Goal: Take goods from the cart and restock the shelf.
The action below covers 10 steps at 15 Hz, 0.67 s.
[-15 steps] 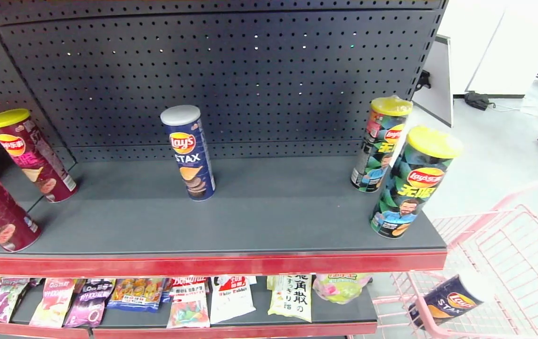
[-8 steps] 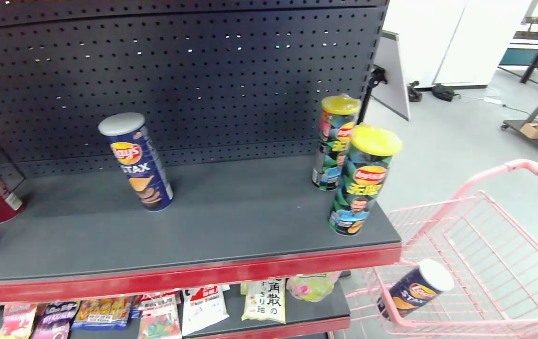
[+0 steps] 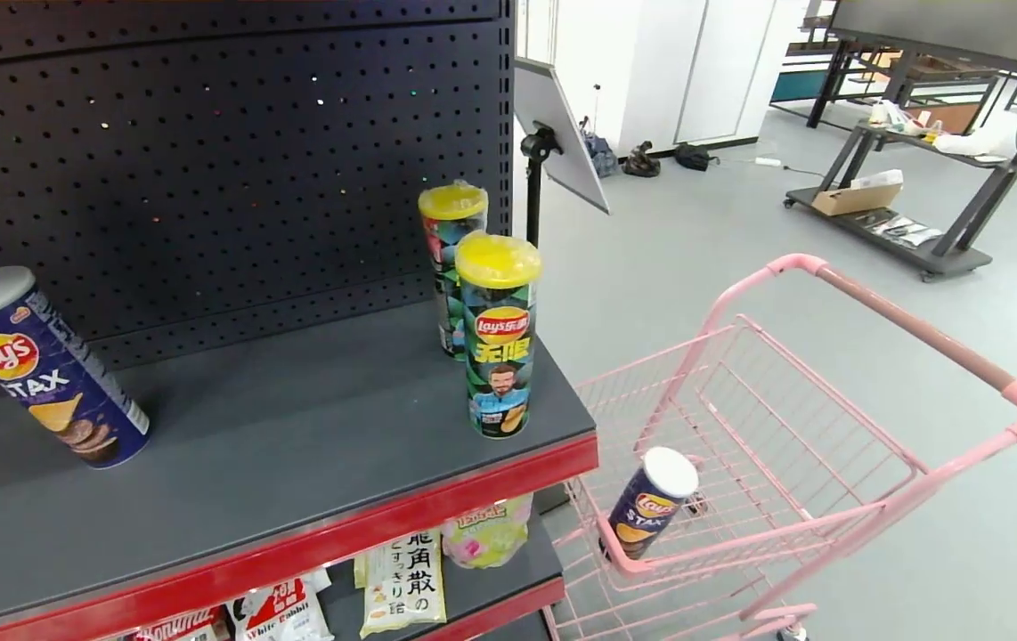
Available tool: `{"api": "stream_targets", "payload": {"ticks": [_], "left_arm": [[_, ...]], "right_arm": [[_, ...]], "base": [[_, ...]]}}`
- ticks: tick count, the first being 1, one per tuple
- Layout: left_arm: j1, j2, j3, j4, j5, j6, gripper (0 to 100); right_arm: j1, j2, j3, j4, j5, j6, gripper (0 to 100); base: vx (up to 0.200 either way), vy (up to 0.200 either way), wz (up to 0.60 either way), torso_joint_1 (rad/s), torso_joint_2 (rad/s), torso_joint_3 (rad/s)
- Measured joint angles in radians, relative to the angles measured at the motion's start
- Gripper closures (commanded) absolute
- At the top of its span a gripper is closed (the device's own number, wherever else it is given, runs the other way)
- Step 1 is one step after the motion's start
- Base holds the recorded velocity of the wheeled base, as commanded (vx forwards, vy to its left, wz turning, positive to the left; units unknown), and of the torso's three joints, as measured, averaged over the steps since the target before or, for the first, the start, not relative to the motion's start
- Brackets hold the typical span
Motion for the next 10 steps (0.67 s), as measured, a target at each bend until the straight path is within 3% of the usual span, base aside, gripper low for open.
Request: {"api": "stream_targets", "payload": {"ticks": [2,10], "left_arm": [[0.000,0.000,0.000,0.000,0.000,0.000,0],[0.000,0.000,0.000,0.000,0.000,0.000,0]], "right_arm": [[0.000,0.000,0.000,0.001,0.000,0.001,0],[0.000,0.000,0.000,0.001,0.000,0.001,0]], "base": [[0.000,0.000,0.00,-0.040,0.05,0.050],[0.000,0.000,0.00,-0.132,0.35,0.198]]}}
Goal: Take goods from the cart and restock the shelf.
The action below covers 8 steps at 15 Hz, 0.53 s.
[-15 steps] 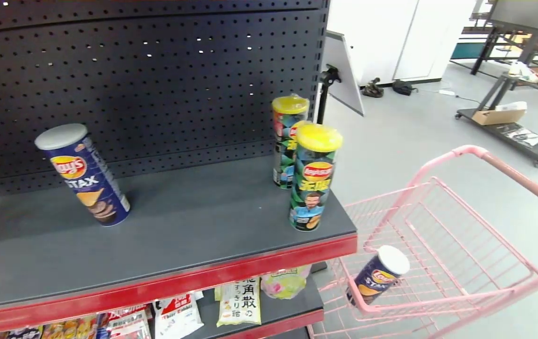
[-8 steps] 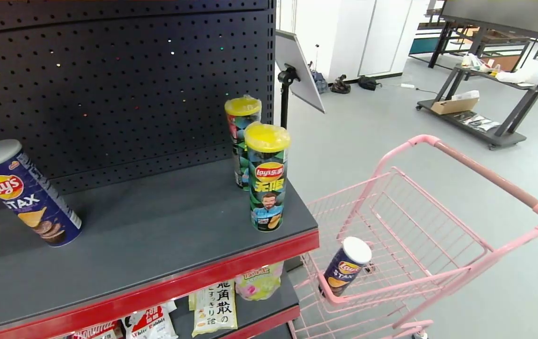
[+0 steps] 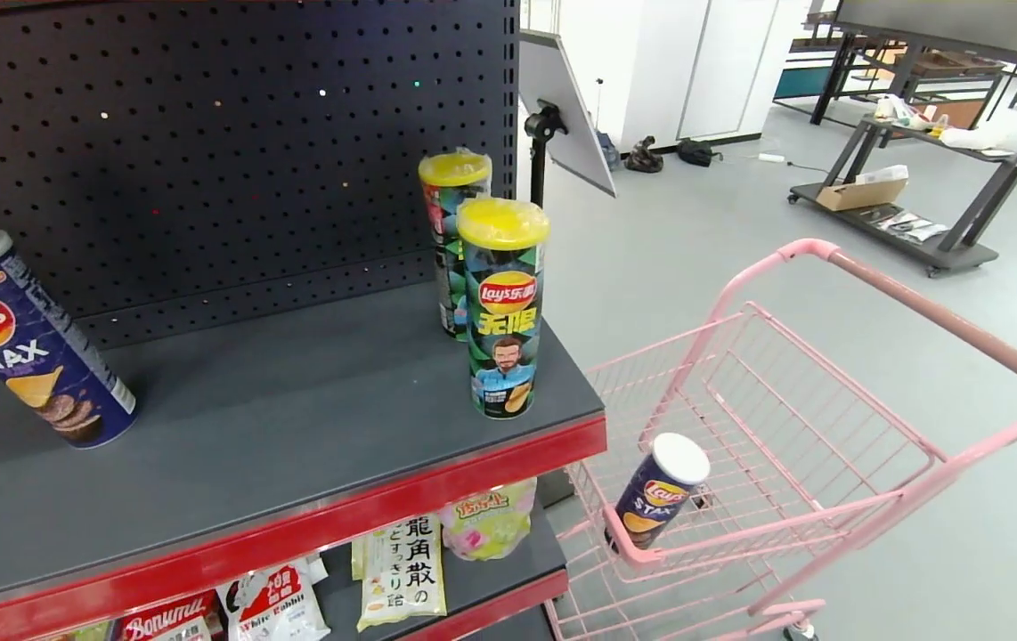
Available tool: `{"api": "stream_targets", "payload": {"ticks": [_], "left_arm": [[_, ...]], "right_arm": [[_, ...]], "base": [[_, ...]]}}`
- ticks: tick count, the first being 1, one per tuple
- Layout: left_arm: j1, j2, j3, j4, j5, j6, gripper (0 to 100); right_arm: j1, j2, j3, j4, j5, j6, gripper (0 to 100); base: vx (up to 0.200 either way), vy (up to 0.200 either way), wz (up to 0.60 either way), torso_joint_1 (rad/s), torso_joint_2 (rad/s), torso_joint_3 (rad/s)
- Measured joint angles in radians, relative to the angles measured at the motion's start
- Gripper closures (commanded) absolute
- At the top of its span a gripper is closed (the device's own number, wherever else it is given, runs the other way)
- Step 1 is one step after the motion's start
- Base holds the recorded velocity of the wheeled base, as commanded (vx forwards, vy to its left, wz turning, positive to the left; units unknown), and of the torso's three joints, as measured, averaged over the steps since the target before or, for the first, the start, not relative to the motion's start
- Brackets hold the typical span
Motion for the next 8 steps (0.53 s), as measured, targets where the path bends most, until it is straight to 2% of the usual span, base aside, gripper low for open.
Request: {"api": "stream_targets", "payload": {"ticks": [8], "left_arm": [[0.000,0.000,0.000,0.000,0.000,0.000,0]], "right_arm": [[0.000,0.000,0.000,0.000,0.000,0.000,0]], "base": [[0.000,0.000,0.00,-0.137,0.38,0.236]]}}
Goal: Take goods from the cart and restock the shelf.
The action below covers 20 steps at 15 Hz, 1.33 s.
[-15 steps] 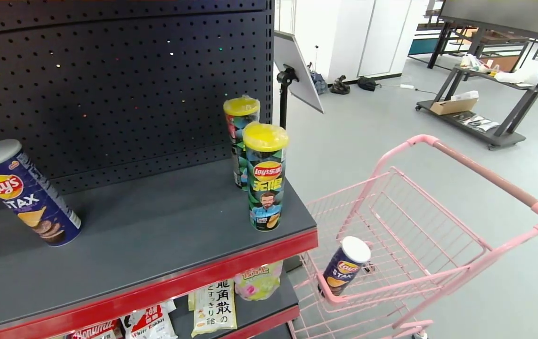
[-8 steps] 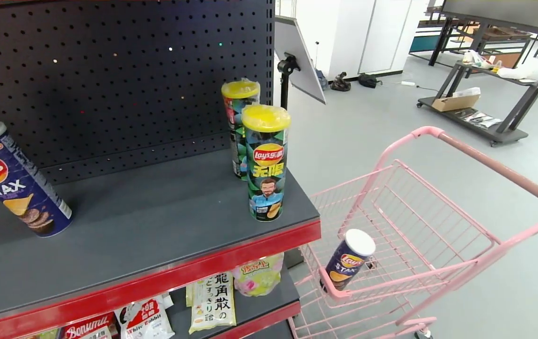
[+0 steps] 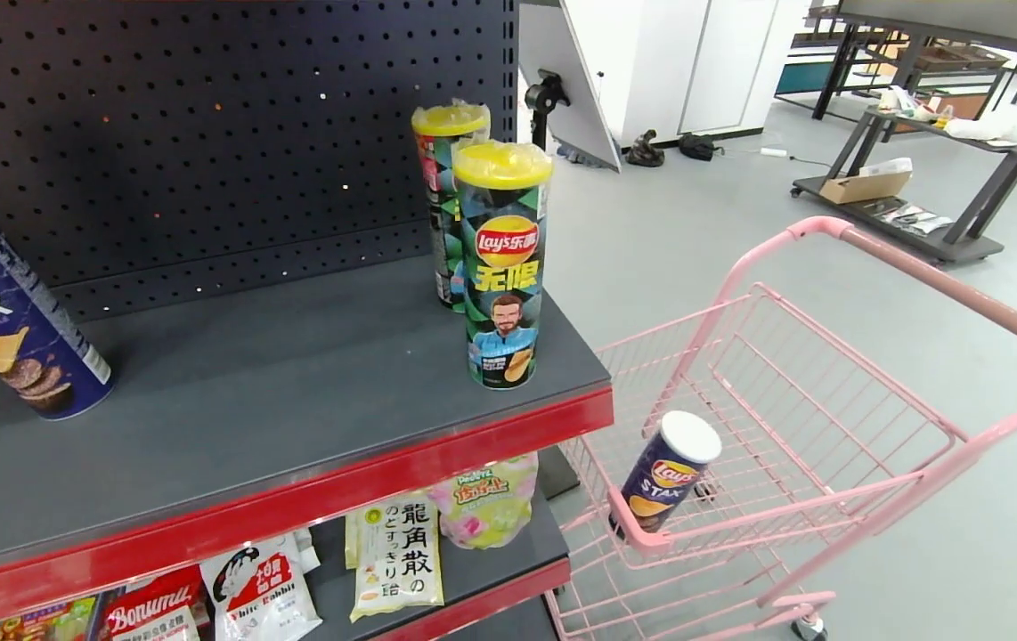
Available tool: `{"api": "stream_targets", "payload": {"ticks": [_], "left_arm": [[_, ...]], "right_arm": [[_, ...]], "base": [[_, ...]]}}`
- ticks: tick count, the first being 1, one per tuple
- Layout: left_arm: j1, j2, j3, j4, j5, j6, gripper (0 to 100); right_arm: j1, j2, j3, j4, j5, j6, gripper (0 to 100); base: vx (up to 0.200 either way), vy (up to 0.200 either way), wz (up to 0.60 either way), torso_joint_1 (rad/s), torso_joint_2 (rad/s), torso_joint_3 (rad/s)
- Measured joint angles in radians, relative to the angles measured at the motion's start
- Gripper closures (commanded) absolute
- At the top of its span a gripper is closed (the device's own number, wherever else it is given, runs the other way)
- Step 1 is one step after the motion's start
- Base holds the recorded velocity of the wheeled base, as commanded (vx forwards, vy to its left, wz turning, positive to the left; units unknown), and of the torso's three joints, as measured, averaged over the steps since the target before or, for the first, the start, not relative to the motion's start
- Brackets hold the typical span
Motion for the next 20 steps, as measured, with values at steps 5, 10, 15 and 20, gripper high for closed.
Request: {"api": "stream_targets", "payload": {"ticks": [5,10,15,20], "left_arm": [[0.001,0.000,0.000,0.000,0.000,0.000,0],[0.000,0.000,0.000,0.000,0.000,0.000,0],[0.000,0.000,0.000,0.000,0.000,0.000,0],[0.000,0.000,0.000,0.000,0.000,0.000,0]], "right_arm": [[0.000,0.000,0.000,0.000,0.000,0.000,0],[0.000,0.000,0.000,0.001,0.005,-0.012,0],[0.032,0.131,-0.173,-0.010,0.073,0.080,0],[0.119,0.740,-0.343,-0.313,0.178,0.141,0]], "base": [[0.000,0.000,0.00,-0.175,0.50,0.327],[0.000,0.000,0.00,-0.029,0.09,0.060],[0.000,0.000,0.00,0.000,0.00,0.000],[0.000,0.000,0.00,0.000,0.00,0.000]]}}
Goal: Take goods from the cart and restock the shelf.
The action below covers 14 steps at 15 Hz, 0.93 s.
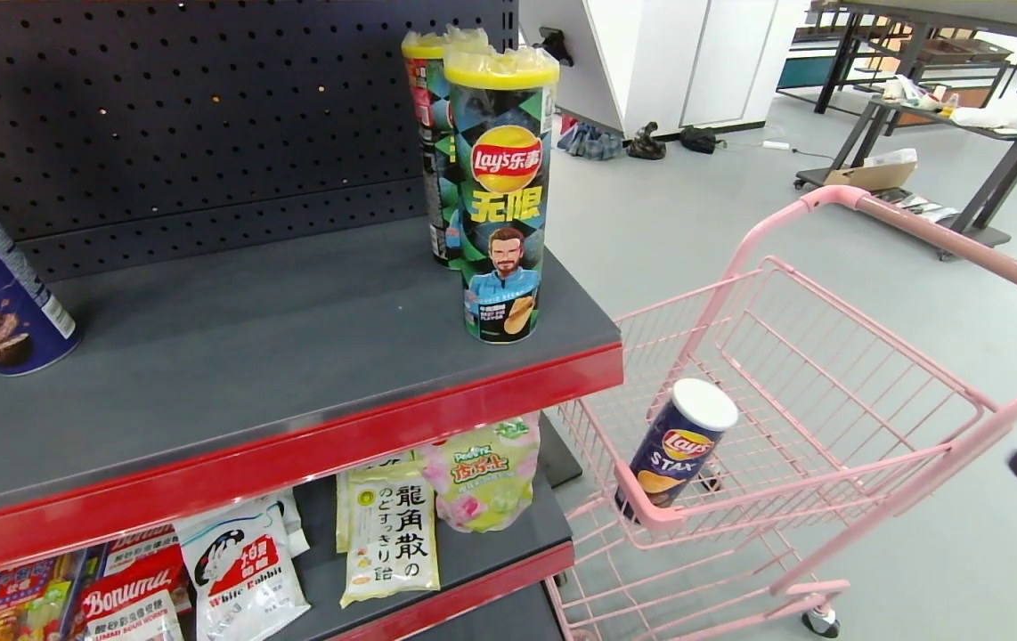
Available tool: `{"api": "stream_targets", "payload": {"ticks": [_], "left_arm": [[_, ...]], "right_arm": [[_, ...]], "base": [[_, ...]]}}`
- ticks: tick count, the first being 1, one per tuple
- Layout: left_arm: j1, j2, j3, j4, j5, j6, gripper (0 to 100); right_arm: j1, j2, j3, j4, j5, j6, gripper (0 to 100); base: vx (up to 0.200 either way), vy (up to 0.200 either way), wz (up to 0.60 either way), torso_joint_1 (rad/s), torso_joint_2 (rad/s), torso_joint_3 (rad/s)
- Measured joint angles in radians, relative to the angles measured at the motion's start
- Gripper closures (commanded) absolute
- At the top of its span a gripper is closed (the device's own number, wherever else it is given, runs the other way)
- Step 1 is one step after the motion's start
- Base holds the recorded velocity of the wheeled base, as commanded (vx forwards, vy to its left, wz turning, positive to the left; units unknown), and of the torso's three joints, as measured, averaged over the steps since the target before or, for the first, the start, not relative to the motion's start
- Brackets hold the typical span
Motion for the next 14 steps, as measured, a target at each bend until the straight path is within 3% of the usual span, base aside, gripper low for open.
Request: {"api": "stream_targets", "payload": {"ticks": [4,6,14], "left_arm": [[0.000,0.000,0.000,0.000,0.000,0.000,0],[0.000,0.000,0.000,0.000,0.000,0.000,0],[0.000,0.000,0.000,0.000,0.000,0.000,0]], "right_arm": [[0.029,0.496,0.095,-0.452,0.108,0.022,0],[0.035,0.665,0.125,-0.569,0.170,0.022,0],[0.055,0.945,0.084,-0.628,0.251,-0.013,0]], "base": [[0.000,0.000,0.00,0.000,0.00,0.000],[0.000,0.000,0.00,0.000,0.00,0.000],[0.000,0.000,0.00,0.000,0.00,0.000]]}}
